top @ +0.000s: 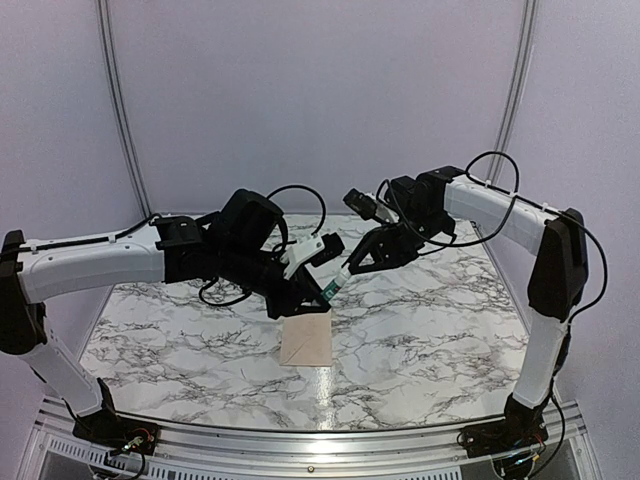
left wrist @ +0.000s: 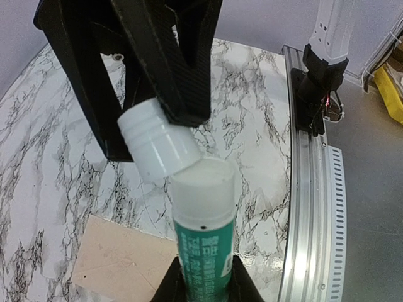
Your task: Place the letter into the envelope and seal it
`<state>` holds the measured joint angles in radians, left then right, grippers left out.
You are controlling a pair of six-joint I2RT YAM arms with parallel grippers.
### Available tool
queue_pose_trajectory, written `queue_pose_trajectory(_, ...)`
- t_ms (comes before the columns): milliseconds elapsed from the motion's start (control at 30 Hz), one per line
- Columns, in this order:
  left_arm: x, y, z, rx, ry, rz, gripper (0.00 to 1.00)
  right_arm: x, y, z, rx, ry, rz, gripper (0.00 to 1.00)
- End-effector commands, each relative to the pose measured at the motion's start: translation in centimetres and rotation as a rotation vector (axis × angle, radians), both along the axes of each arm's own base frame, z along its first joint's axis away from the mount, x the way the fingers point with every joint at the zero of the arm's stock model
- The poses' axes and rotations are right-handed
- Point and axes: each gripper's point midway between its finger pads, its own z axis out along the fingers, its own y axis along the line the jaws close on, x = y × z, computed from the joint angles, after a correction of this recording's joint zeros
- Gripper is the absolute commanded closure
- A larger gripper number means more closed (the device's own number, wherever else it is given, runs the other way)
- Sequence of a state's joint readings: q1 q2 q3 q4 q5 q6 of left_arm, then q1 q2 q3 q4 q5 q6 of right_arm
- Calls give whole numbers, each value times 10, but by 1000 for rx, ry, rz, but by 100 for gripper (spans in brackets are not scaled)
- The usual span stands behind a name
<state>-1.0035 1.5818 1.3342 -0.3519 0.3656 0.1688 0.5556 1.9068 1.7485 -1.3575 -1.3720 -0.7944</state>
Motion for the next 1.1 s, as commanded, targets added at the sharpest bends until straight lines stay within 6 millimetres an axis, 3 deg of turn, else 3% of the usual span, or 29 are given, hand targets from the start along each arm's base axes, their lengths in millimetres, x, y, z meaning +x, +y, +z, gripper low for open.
queue_pose_trajectory(0, 1, -5, 8, -10, -22, -7, 95, -9, 2, 14, 36, -17, 14, 83)
queue_pose_trajectory(533, 8, -9, -2, 16, -28, 5, 95, -24, 2, 18, 47, -13, 43, 83)
queue_pose_trajectory(833, 11, -10, 1, 6, -22, 21, 96, -27, 1, 13, 20, -52, 50, 83)
queue_pose_trajectory(1067, 24, -7, 10, -37, 1, 77, 97, -30, -2, 20, 26, -88, 49, 84)
